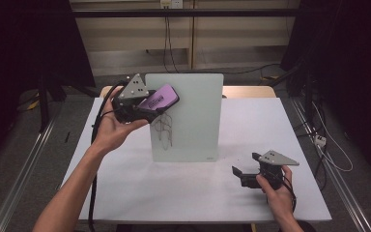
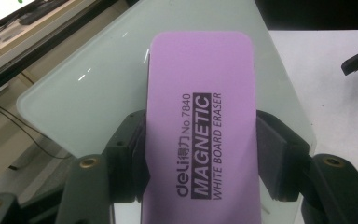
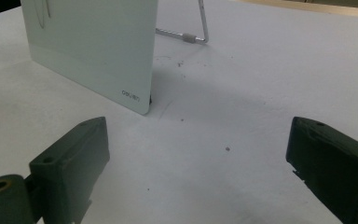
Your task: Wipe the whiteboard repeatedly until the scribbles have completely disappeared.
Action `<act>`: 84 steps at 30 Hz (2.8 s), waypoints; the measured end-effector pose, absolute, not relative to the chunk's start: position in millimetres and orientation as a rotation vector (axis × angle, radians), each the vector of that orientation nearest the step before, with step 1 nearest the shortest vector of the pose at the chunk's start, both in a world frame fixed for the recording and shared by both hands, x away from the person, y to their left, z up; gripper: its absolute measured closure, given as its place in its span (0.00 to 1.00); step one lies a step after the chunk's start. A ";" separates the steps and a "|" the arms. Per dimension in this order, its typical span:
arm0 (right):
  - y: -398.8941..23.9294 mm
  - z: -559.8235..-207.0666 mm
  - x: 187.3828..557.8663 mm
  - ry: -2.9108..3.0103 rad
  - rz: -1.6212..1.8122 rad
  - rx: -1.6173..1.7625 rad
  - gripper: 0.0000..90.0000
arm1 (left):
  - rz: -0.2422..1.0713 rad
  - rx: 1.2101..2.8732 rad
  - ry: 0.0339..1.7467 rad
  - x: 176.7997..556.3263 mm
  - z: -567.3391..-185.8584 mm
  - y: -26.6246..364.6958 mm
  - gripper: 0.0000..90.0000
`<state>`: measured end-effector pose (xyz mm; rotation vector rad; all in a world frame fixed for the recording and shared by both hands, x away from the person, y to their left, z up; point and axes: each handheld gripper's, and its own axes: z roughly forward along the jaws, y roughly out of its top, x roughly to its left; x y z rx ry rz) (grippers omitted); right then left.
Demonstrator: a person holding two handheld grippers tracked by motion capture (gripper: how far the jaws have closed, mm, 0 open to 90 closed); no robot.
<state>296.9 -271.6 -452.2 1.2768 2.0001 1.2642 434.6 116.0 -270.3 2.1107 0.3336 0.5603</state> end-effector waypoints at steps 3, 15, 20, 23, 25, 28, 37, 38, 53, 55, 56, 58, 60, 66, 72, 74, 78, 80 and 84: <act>-271.1 -452.2 296.8 2.000 1.265 1.277 0.07 | 0.555 2.128 0.332 439.0 -272.7 114.2 0.46; -271.0 -452.3 296.8 2.003 1.267 1.275 0.07 | 0.554 2.137 0.325 443.4 -278.7 113.1 0.46; -270.6 -452.5 296.9 2.011 1.270 1.277 0.07 | 0.538 2.145 0.327 445.3 -281.1 113.7 0.46; -270.5 -452.4 296.9 2.007 1.271 1.274 0.07 | 0.541 2.154 0.324 444.4 -283.5 113.1 0.46; -270.4 -452.5 296.8 2.009 1.272 1.270 0.07 | 0.542 2.165 0.319 443.6 -285.8 113.0 0.46; -270.4 -452.4 296.7 2.010 1.272 1.265 0.07 | 0.538 2.179 0.316 441.5 -290.4 112.9 0.46; -270.2 -452.5 296.9 2.012 1.268 1.268 0.07 | 0.519 2.217 0.301 434.9 -307.2 111.0 0.46; -270.1 -452.6 297.1 2.012 1.269 1.265 0.07 | 0.507 2.219 0.300 434.6 -309.4 110.7 0.46; -270.9 -452.3 296.6 2.005 1.269 1.274 0.07 | 0.518 2.228 0.296 438.4 -299.7 112.6 0.46; -270.6 -452.4 296.8 2.007 1.270 1.273 0.07 | 0.527 2.218 0.300 440.2 -293.7 111.9 0.46; -270.3 -452.4 296.9 2.008 1.271 1.270 0.07 | 0.534 2.210 0.303 441.4 -290.4 111.3 0.46; -270.1 -452.4 297.0 2.013 1.268 1.260 0.07 | 0.538 2.191 0.312 444.3 -283.9 111.0 0.46; -269.9 -452.3 296.8 2.010 1.271 1.263 0.07 | 0.543 2.176 0.313 447.0 -277.7 111.6 0.46; -271.6 -452.5 296.8 2.006 1.276 1.273 0.07 | 0.567 2.153 0.320 448.8 -271.2 110.2 0.46; -270.8 -452.3 296.3 2.010 1.274 1.267 0.07 | 0.572 2.191 0.295 443.9 -282.2 107.3 0.46; -270.8 -452.3 296.3 2.008 1.272 1.273 0.07 | 0.574 2.209 0.286 441.5 -287.1 106.2 0.46; -270.4 -452.4 296.6 2.010 1.273 1.267 0.07 | 0.565 2.231 0.272 437.0 -298.2 104.1 0.46; -270.3 -452.4 296.5 2.011 1.272 1.267 0.07 | 0.563 2.243 0.268 435.0 -302.7 103.2 0.46; -270.6 -452.3 296.4 2.010 1.272 1.271 0.07 | 0.557 2.281 0.248 429.8 -314.7 100.8 0.46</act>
